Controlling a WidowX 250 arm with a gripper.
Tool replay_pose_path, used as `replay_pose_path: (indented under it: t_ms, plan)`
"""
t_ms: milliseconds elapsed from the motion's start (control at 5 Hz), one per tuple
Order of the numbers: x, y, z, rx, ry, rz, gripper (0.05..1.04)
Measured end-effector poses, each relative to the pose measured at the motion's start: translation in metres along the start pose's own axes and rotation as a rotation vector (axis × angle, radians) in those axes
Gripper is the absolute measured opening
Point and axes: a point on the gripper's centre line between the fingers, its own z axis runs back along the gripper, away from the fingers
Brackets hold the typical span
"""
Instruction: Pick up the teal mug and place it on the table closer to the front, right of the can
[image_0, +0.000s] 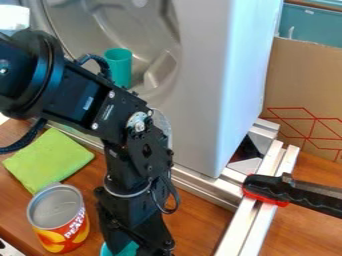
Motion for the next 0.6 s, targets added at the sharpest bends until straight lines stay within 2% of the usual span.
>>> replay_pose_path:
  t_ms: [200,400,600]
  plan:
    - [-0.007,0.006,0.011,0.000,0.012,0.033,1.007]
    - [-0.033,0.035,0.032,0.041,0.022,0.042,1.002]
    - [-0.051,0.048,0.044,0.082,0.047,0.051,1.001]
